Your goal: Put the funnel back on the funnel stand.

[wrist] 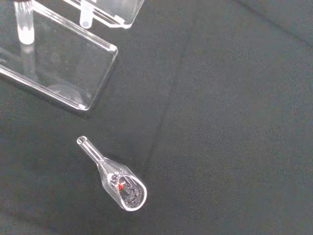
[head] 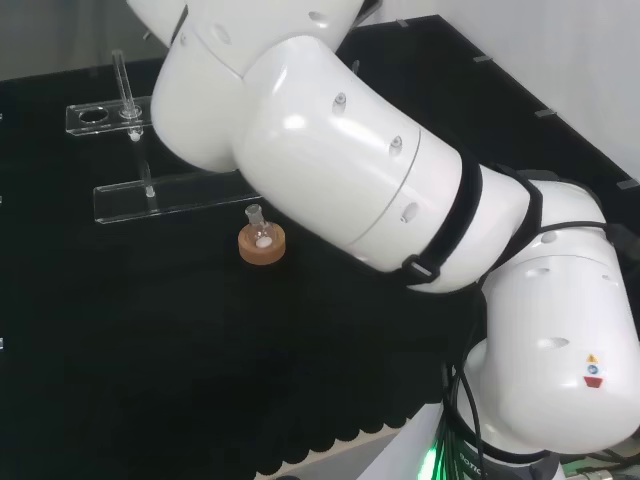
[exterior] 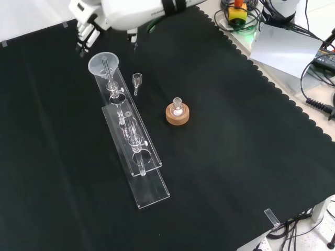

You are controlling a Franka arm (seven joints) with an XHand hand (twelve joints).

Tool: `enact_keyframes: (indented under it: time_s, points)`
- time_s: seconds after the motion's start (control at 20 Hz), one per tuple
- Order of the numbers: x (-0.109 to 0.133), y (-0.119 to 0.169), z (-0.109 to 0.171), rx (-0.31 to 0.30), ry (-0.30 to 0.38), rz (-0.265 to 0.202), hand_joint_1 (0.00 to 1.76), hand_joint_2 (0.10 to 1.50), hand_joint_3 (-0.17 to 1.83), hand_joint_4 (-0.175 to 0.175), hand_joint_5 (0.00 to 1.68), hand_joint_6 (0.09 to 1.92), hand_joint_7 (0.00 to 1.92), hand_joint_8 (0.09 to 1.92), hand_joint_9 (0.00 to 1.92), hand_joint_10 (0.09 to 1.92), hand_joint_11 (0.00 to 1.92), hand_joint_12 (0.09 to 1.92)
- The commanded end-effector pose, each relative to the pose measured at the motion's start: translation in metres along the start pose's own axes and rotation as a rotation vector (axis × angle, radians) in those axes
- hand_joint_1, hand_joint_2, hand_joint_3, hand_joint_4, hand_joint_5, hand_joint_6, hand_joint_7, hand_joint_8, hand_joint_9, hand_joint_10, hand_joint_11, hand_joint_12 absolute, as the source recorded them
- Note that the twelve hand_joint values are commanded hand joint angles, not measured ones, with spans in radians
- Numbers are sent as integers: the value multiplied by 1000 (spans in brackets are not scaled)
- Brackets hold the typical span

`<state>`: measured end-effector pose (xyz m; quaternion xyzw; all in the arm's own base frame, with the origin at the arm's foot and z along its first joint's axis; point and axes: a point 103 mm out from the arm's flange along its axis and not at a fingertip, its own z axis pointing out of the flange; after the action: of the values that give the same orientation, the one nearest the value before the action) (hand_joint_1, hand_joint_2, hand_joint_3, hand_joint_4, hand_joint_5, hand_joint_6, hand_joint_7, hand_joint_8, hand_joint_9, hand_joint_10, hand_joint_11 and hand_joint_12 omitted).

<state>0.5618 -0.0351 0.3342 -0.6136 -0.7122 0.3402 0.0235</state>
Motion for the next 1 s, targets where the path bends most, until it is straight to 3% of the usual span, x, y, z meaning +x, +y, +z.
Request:
enact_keyframes:
  time_s: [0.05, 0.25, 0.55, 1.0]
  points:
    - [-9, -68, -17, -187, 108, -11, 551, 724, 226, -27, 156, 87, 45, 648, 323, 753, 452, 1400]
    - [-11, -98, -15, -247, 211, -23, 605, 749, 235, -27, 197, 87, 104, 680, 372, 742, 458, 1399]
    - [-12, -136, -8, -307, 323, -5, 641, 780, 265, -27, 249, 87, 150, 688, 421, 705, 465, 1392]
    - [-7, -180, 6, -345, 371, 23, 622, 824, 299, -30, 292, 87, 171, 688, 441, 696, 466, 1392]
